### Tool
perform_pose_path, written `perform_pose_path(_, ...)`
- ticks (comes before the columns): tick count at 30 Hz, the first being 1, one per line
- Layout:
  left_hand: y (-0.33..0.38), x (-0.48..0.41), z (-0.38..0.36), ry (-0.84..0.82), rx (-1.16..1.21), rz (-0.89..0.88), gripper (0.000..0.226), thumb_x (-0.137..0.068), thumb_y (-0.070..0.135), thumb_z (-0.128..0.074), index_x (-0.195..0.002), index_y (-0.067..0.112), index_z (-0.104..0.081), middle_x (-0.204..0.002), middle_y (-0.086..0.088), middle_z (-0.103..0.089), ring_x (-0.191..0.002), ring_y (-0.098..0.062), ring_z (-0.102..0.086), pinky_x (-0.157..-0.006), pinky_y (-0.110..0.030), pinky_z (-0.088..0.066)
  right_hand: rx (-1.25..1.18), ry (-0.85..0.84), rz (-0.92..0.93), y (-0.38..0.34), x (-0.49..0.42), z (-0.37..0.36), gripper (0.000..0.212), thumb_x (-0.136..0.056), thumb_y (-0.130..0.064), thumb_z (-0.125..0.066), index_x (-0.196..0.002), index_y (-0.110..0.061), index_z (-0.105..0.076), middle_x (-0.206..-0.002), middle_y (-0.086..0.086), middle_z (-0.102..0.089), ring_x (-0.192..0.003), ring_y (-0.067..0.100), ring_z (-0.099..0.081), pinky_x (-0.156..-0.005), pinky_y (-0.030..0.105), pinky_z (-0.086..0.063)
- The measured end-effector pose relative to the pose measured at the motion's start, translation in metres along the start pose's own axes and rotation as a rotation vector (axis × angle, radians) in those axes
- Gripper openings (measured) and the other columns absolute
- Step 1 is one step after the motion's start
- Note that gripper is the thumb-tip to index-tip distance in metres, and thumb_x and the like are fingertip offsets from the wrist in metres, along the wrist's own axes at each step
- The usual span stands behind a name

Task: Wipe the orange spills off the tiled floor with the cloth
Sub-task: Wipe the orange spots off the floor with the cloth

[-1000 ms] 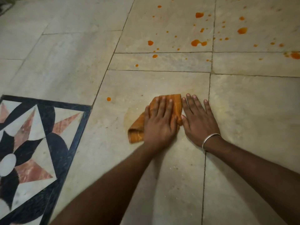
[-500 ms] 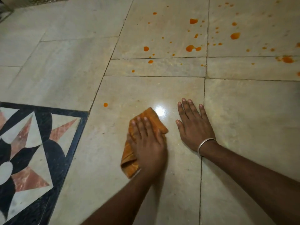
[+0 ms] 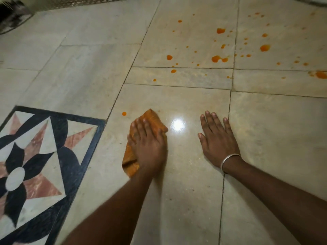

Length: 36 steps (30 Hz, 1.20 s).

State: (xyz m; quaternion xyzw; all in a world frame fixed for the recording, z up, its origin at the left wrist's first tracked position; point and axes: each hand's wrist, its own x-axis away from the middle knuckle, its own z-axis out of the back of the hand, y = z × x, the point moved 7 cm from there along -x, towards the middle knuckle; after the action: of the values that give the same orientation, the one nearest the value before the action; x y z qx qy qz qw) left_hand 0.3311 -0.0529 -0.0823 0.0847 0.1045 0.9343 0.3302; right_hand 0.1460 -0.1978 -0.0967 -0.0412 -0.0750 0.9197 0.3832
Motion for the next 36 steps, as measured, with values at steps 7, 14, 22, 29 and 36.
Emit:
perform_pose_path(7,0.049,0.103,-0.023,-0.085,-0.017,0.036,0.091,-0.096,0.077,-0.002,-0.16,0.02,0.025,-0.166,-0.007,0.035,-0.155,-0.028,0.031,-0.127,-0.055,0.013,-0.4,0.016,-0.031,0.009,-0.003,0.014,0.072,-0.097,-0.052,-0.008,-0.157,-0.017,-0.027,-0.164,0.001,-0.025,-0.153,0.014,-0.017,-0.126,0.04,-0.004)
perform_pose_path(14,0.091,0.143,-0.036,-0.009,-0.035,-0.407,0.068,-0.109,0.063,-0.014,-0.164,0.025,-0.023,-0.173,-0.001,-0.013,-0.161,-0.025,-0.006,-0.125,-0.048,-0.002,-0.761,-0.114,-0.103,0.017,-0.002,0.021,0.082,-0.086,-0.067,-0.001,-0.155,-0.028,-0.023,-0.163,-0.007,-0.025,-0.148,-0.003,-0.01,-0.124,0.026,0.003)
perform_pose_path(22,0.081,0.119,0.02,-0.436,0.956,-0.16,0.052,-0.1,0.068,-0.045,-0.108,0.023,-0.071,-0.099,-0.001,-0.078,-0.094,-0.017,-0.073,-0.091,-0.046,-0.059,-0.912,-0.215,-0.15,0.024,0.003,0.042,0.051,-0.101,-0.056,-0.025,-0.148,-0.037,-0.035,-0.148,-0.023,-0.027,-0.146,-0.001,-0.014,-0.119,0.02,-0.004)
perform_pose_path(29,0.046,0.02,0.065,-0.52,1.858,0.455,0.068,-0.098,0.062,-0.054,-0.133,0.005,-0.068,-0.126,-0.023,-0.072,-0.116,-0.04,-0.07,-0.104,-0.053,-0.053,-0.615,-0.261,-0.034,0.02,-0.006,0.07,0.052,-0.104,-0.047,-0.033,-0.153,-0.032,-0.035,-0.162,-0.011,-0.027,-0.147,-0.001,-0.015,-0.121,0.025,-0.009)
perform_pose_path(36,0.052,-0.023,0.065,-0.572,2.038,0.471,0.064,-0.089,0.049,-0.071,-0.125,-0.003,-0.071,-0.125,-0.028,-0.07,-0.116,-0.042,-0.067,-0.112,-0.056,-0.047,-0.198,-0.27,0.078,0.002,-0.052,0.098,0.075,-0.093,-0.073,-0.02,-0.155,-0.032,-0.027,-0.166,-0.004,-0.016,-0.151,0.006,-0.004,-0.12,0.027,-0.003)
